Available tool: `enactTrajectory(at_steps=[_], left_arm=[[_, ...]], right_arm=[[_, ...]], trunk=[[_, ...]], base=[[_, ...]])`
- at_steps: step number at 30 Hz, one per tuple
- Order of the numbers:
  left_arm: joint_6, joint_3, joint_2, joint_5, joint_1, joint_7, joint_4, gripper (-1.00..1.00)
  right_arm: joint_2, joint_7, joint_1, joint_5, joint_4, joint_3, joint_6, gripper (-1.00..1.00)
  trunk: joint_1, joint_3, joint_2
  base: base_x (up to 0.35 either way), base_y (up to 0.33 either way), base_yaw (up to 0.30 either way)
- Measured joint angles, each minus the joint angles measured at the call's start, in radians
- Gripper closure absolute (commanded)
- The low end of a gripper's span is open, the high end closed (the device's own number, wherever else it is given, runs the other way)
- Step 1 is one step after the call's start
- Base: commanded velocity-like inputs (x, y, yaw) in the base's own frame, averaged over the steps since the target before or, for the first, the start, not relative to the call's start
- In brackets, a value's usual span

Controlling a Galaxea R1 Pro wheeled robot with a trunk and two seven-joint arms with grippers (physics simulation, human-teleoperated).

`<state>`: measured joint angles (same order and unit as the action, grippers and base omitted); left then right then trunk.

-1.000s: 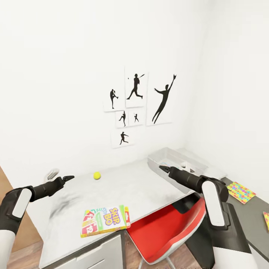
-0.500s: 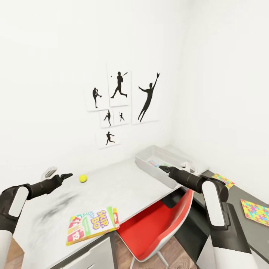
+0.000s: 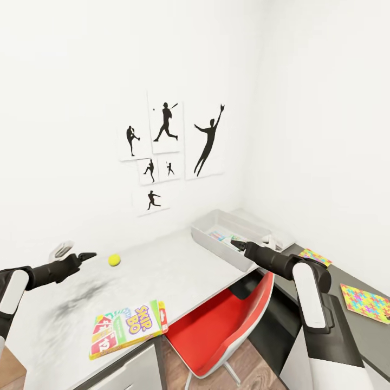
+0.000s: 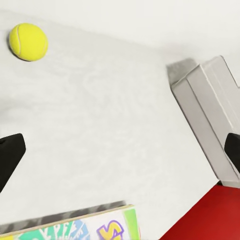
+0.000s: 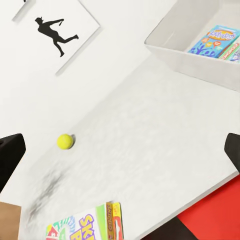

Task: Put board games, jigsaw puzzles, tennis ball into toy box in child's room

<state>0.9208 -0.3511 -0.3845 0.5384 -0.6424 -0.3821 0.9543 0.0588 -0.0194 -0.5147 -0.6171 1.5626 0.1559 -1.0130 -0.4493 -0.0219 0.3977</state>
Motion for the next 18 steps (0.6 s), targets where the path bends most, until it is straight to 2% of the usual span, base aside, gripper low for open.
enactTrajectory(at_steps=[9, 15, 18], left_arm=[[-0.005, 0.011, 0.002, -0.005, -0.001, 0.009, -0.011, -1.0], [-0.01, 0.038, 0.008, -0.037, -0.002, 0.078, -0.012, -1.0], [-0.012, 0.044, 0.01, -0.042, -0.002, 0.11, -0.012, -1.0]], right_arm=[[0.001, 0.003, 0.0, 0.002, 0.0, -0.001, 0.003, -1.0], [0.001, 0.01, 0.0, 0.01, 0.001, -0.008, 0.006, -1.0], [0.001, 0.011, -0.001, 0.014, 0.003, -0.03, 0.007, -1.0]], trunk=[[0.0, 0.0, 0.0], [0.0, 0.0, 0.0], [0.0, 0.0, 0.0]], base=[[0.0, 0.0, -0.001], [0.0, 0.0, 0.0], [0.0, 0.0, 0.0]])
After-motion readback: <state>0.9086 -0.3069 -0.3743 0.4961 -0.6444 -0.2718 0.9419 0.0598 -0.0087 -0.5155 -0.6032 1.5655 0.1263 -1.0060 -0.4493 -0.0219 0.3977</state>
